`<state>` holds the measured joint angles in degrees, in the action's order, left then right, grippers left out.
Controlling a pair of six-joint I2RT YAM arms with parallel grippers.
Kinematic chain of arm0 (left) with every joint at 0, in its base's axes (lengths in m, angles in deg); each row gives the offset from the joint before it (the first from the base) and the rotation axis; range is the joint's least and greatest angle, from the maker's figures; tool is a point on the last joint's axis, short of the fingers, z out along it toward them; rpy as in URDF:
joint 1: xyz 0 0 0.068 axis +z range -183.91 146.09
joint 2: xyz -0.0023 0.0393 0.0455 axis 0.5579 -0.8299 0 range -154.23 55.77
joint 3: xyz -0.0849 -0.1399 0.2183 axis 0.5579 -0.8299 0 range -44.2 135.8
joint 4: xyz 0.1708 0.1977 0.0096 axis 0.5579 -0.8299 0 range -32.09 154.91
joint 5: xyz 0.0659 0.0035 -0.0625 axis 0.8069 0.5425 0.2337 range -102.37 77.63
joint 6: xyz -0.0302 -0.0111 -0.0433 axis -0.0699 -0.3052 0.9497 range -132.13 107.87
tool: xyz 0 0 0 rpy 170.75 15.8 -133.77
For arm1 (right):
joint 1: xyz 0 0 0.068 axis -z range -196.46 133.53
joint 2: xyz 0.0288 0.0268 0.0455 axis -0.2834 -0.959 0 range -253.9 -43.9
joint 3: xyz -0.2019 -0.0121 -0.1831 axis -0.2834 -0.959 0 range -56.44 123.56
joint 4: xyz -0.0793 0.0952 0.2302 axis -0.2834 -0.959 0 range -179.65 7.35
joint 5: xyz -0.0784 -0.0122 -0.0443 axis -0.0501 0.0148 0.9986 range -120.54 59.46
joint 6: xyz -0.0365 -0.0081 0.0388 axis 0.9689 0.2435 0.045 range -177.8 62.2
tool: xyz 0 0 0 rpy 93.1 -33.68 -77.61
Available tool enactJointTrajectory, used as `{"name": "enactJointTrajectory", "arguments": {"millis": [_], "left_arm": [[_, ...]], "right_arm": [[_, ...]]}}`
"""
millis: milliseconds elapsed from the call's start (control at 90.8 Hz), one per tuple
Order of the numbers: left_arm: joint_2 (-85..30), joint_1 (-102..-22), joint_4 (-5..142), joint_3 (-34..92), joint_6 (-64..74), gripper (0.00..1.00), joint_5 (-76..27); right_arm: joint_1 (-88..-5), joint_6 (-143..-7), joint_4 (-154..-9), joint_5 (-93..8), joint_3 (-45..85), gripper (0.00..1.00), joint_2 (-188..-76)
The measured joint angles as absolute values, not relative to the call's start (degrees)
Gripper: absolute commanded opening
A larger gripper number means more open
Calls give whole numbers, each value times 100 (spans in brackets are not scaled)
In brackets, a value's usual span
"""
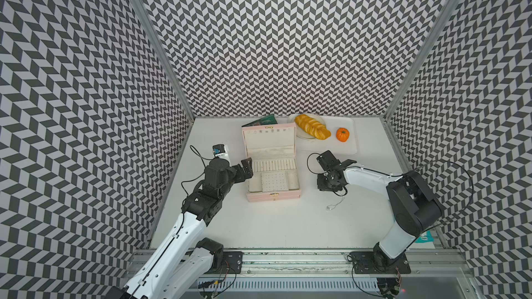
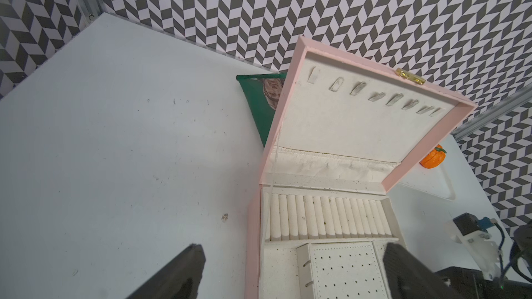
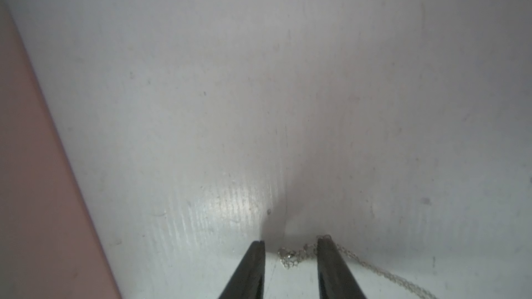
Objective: Put jewelry chain into jewelry box
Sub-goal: Pick up the necklace from the center of the board.
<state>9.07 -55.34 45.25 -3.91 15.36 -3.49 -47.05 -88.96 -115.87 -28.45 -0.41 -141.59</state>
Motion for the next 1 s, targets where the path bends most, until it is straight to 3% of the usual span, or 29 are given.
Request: {"name": "enactJointTrajectory", "arguments": {"millis": [220, 474, 1002], "left_arm": [[925, -5558, 4532, -391, 1505, 100, -303], [934, -5567, 4541, -391, 1475, 100, -299], [870, -5569, 4554, -393, 1475, 100, -275]], "right_arm": [[-4985, -8870, -11630, -2379, -22, 25, -14227], [-5145, -8821, -11597, -2264, 22, 0, -14288], [-5186, -8778, -11954, -2170, 208, 0, -13693]]}}
